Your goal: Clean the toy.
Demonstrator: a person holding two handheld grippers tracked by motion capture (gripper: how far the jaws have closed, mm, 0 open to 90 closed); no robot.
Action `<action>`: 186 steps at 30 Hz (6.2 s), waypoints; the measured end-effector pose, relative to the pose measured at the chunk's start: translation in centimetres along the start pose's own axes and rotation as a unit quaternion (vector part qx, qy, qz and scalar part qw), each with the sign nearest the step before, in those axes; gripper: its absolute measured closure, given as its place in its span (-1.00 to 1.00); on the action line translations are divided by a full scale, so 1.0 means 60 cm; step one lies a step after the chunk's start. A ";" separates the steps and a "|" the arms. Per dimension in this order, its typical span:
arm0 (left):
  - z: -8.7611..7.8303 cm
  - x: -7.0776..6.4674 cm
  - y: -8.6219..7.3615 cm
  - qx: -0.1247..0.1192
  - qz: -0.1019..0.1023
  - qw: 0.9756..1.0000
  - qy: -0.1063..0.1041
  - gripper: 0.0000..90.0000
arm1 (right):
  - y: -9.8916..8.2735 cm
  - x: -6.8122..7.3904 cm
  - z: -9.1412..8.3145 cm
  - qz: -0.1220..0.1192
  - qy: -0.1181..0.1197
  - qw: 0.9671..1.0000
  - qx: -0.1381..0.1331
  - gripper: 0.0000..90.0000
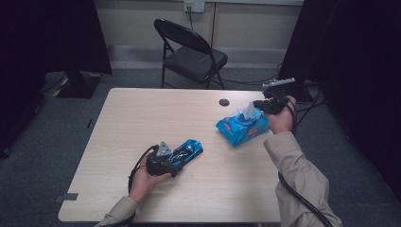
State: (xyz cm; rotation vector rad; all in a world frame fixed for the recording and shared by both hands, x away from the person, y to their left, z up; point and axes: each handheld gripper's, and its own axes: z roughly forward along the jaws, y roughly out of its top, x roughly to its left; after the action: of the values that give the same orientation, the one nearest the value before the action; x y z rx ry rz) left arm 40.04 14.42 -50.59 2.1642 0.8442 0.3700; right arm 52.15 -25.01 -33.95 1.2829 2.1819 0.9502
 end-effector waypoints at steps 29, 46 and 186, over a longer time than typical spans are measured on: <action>0.000 0.000 0.000 0.000 0.000 1.000 -0.001 -0.46 | 0.049 -0.002 -0.033 0.017 0.006 0.999 -0.048 1.00; 0.000 0.000 0.000 0.000 0.000 1.000 -0.001 -0.46 | 0.078 0.014 -0.073 0.005 0.007 0.997 -0.070 1.00; 0.000 0.000 0.000 0.002 0.000 1.000 -0.002 -0.46 | -0.263 0.298 0.068 -0.065 0.232 0.970 0.035 0.99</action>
State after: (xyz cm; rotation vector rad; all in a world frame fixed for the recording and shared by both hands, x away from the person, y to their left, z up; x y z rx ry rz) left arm 40.03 14.44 -50.58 2.1677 0.8438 0.3644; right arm 37.16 -13.24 -48.80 1.0038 2.6328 1.2261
